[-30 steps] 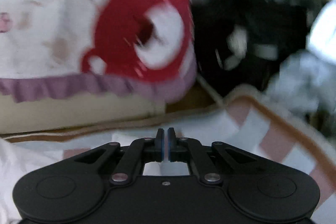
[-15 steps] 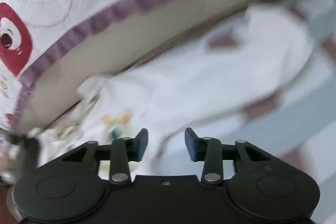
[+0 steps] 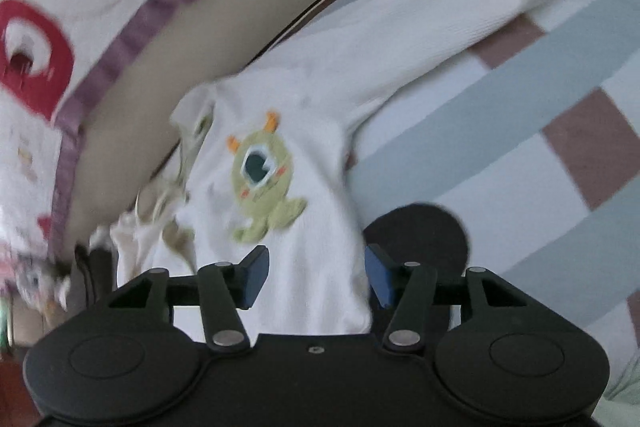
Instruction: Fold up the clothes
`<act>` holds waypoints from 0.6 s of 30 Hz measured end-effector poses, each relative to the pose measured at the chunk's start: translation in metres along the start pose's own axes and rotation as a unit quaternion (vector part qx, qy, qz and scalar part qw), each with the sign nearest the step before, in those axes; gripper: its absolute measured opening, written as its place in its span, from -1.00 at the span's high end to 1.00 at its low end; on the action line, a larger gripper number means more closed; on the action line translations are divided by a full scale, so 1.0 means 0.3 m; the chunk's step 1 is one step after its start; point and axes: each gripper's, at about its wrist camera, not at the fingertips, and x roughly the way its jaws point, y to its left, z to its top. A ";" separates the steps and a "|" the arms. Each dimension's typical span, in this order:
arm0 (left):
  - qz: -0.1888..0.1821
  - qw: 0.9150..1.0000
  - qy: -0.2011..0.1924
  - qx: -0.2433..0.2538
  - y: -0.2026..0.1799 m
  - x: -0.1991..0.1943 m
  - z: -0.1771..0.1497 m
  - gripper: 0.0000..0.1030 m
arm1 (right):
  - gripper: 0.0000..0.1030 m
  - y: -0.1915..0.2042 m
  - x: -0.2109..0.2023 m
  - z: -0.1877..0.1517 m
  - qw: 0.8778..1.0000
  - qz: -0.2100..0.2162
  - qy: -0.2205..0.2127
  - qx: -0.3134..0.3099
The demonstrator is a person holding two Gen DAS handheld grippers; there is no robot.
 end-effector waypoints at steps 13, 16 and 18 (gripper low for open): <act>-0.114 0.991 0.032 -0.067 0.000 0.044 -0.015 0.04 | -0.18 -0.025 0.114 -0.038 0.993 -0.018 0.110 0.038; -0.097 0.993 0.045 -0.040 -0.050 0.086 -0.018 -0.10 | -0.18 -0.026 0.066 -0.084 0.992 0.008 0.108 0.065; -0.097 0.993 0.054 -0.038 -0.067 0.113 -0.021 -0.40 | -0.21 -0.016 0.027 -0.085 0.995 0.019 0.075 0.062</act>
